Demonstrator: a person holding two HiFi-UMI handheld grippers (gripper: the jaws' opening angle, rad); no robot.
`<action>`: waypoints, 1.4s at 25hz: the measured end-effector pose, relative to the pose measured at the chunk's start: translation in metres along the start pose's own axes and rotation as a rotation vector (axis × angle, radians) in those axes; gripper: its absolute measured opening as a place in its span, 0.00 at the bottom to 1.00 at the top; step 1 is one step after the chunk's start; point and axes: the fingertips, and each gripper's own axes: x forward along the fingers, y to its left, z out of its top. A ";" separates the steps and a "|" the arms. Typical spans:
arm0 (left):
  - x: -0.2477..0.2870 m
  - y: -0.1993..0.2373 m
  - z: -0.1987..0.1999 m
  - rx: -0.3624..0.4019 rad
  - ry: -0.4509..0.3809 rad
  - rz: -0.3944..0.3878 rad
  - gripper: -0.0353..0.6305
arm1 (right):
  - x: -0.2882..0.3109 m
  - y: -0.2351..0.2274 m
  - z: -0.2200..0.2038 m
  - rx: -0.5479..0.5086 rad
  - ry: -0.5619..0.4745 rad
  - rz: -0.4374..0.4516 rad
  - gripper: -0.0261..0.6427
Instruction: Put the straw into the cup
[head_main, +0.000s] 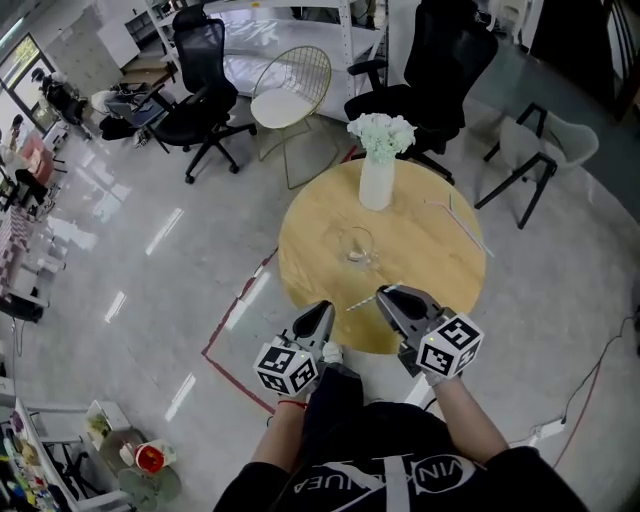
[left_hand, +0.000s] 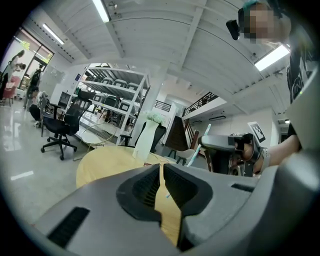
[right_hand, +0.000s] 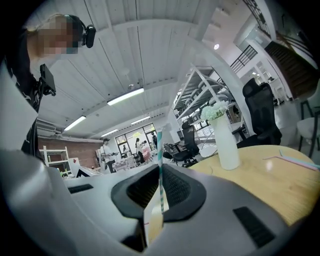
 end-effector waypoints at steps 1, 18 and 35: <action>0.006 0.007 0.004 0.001 0.003 -0.008 0.11 | 0.007 -0.005 0.004 0.002 -0.006 -0.006 0.07; 0.088 0.081 0.026 -0.013 0.109 -0.163 0.11 | 0.073 -0.070 0.056 0.089 -0.151 -0.139 0.07; 0.134 0.105 0.007 -0.004 0.207 -0.270 0.11 | 0.075 -0.121 0.051 0.170 -0.210 -0.309 0.07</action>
